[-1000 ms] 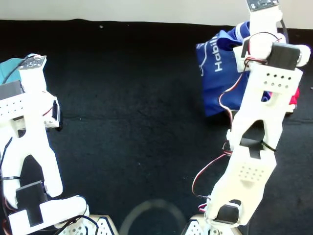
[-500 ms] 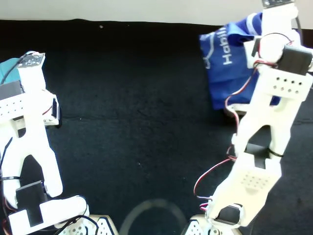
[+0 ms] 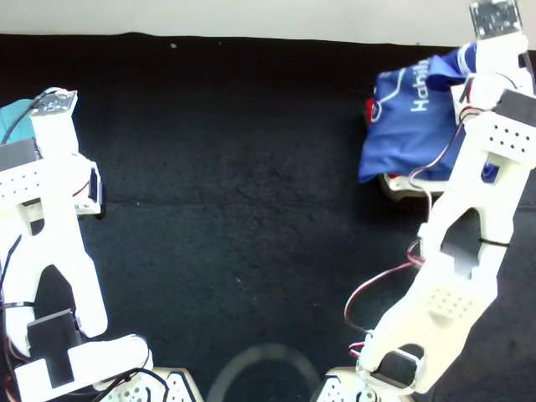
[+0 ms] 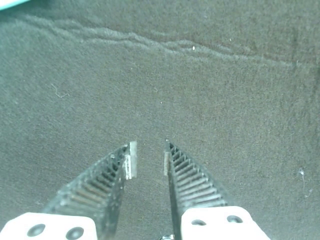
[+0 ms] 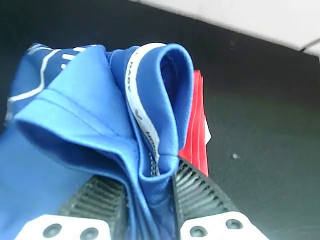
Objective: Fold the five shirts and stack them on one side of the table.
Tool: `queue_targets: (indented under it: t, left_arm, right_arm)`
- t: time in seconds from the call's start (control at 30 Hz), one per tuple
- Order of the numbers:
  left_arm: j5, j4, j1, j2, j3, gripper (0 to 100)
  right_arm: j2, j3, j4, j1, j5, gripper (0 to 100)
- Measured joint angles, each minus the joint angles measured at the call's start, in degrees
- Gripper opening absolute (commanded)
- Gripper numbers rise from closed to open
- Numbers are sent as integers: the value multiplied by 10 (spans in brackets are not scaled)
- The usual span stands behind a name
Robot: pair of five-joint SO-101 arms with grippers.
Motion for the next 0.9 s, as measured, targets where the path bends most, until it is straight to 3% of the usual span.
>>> queue_targets:
  t: [0.27,0.53,0.9]
  left_arm:
    - [0,0,0,0,0,109]
    - [0,0,0,0,0,109]
    - [0,0,0,0,0,109]
  right_arm:
    - [157,-130,-25,21,0,12]
    - [243,-178,-26,21,0,210]
    - [242,-253,-32,29,-193,210]
